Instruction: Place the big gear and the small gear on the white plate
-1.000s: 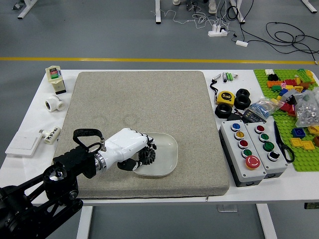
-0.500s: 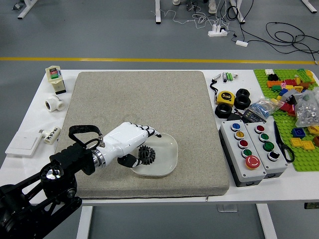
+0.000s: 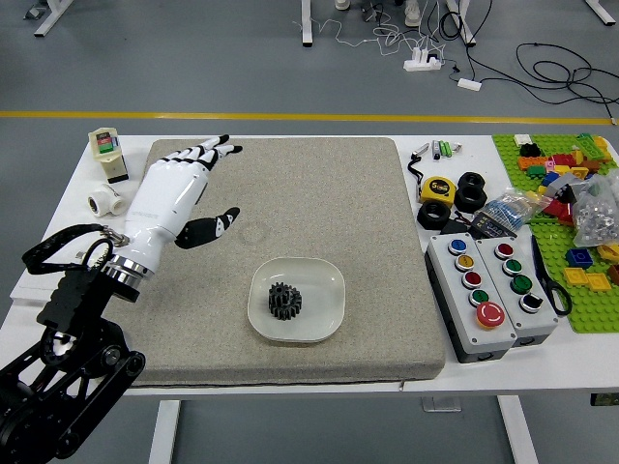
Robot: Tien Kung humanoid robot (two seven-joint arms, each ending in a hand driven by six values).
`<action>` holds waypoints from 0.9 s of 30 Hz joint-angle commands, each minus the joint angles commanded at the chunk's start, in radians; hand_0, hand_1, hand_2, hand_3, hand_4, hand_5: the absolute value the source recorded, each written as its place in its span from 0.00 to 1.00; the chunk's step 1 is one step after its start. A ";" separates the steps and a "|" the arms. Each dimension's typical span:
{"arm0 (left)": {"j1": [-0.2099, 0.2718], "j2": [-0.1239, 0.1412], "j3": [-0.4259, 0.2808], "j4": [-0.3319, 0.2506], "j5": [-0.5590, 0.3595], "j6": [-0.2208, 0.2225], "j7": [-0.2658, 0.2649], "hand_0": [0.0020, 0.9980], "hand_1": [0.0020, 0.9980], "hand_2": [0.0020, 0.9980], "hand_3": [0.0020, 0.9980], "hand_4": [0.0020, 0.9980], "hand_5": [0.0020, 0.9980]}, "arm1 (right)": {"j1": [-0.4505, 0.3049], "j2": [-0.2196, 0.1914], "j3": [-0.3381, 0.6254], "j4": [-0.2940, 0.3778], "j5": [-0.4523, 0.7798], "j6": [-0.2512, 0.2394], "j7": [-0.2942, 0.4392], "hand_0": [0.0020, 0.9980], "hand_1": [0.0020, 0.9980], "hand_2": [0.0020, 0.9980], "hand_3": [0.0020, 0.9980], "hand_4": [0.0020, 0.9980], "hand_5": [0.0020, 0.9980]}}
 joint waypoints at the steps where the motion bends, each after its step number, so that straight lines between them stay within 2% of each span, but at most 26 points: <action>1: 0.003 -0.003 -0.020 0.004 -0.046 0.027 -0.004 0.67 0.73 0.83 0.73 0.80 0.29 | 0.000 0.000 0.000 0.000 0.000 0.000 0.000 0.60 0.61 0.69 0.56 0.76 0.68; 4: 0.017 -0.011 -0.074 0.029 -0.172 0.013 0.008 0.67 0.73 0.83 0.73 0.80 0.29 | -0.002 0.001 -0.001 0.000 -0.001 0.000 0.000 0.60 0.61 0.69 0.56 0.76 0.68; 5: 0.018 -0.012 -0.078 0.031 -0.211 0.012 0.010 0.69 0.74 0.82 0.73 0.75 0.41 | -0.002 0.001 -0.001 0.000 -0.001 0.000 -0.001 0.60 0.61 0.69 0.56 0.76 0.68; 10: 0.054 -0.031 -0.126 0.059 -0.425 0.004 -0.003 0.69 0.74 0.82 0.73 0.75 0.41 | -0.007 0.003 0.001 0.000 -0.002 -0.001 -0.001 0.60 0.61 0.69 0.56 0.76 0.68; 11: 0.064 -0.038 -0.138 0.065 -0.464 -0.020 -0.017 0.69 0.73 0.82 0.73 0.75 0.47 | -0.009 0.004 0.001 0.000 -0.003 -0.001 -0.002 0.60 0.61 0.69 0.56 0.76 0.68; 14: 0.078 -0.047 -0.156 0.075 -0.588 -0.085 -0.039 0.69 0.73 0.82 0.73 0.75 0.47 | -0.011 0.005 0.002 0.000 -0.006 -0.001 -0.002 0.60 0.61 0.69 0.56 0.76 0.68; 16: 0.088 -0.050 -0.169 0.084 -0.679 -0.147 -0.039 0.69 0.73 0.82 0.73 0.75 0.47 | -0.014 0.005 0.003 0.000 -0.009 0.000 -0.003 0.60 0.61 0.69 0.56 0.76 0.68; 17: 0.091 -0.050 -0.173 0.086 -0.718 -0.168 -0.039 0.71 0.74 0.82 0.82 0.82 0.64 | -0.014 0.005 0.003 0.000 -0.010 0.000 -0.003 0.60 0.61 0.69 0.56 0.76 0.68; 19: 0.095 -0.051 -0.177 0.091 -0.802 -0.190 -0.041 0.71 0.74 0.82 0.82 0.82 0.64 | -0.015 0.006 0.003 0.000 -0.011 0.000 -0.004 0.60 0.61 0.69 0.56 0.76 0.68; 22: 0.112 -0.053 -0.192 0.104 -0.931 -0.282 -0.047 0.71 0.74 0.82 0.82 0.82 0.64 | -0.017 0.007 0.004 0.000 -0.012 0.000 -0.004 0.60 0.61 0.69 0.56 0.76 0.68; 23: 0.115 -0.055 -0.198 0.108 -0.970 -0.307 -0.043 0.74 0.75 0.83 0.83 0.84 0.71 | -0.018 0.007 0.004 0.000 -0.011 0.000 -0.004 0.60 0.61 0.70 0.56 0.75 0.68; 25: 0.121 -0.058 -0.208 0.115 -1.054 -0.356 -0.032 0.74 0.75 0.83 0.83 0.84 0.71 | -0.018 0.008 0.004 0.000 -0.013 0.000 -0.004 0.60 0.61 0.70 0.56 0.75 0.68; 27: 0.125 -0.061 -0.211 0.119 -1.139 -0.376 -0.031 0.74 0.75 0.83 0.83 0.84 0.71 | -0.019 0.008 0.004 0.000 -0.015 0.000 -0.005 0.60 0.61 0.70 0.56 0.75 0.68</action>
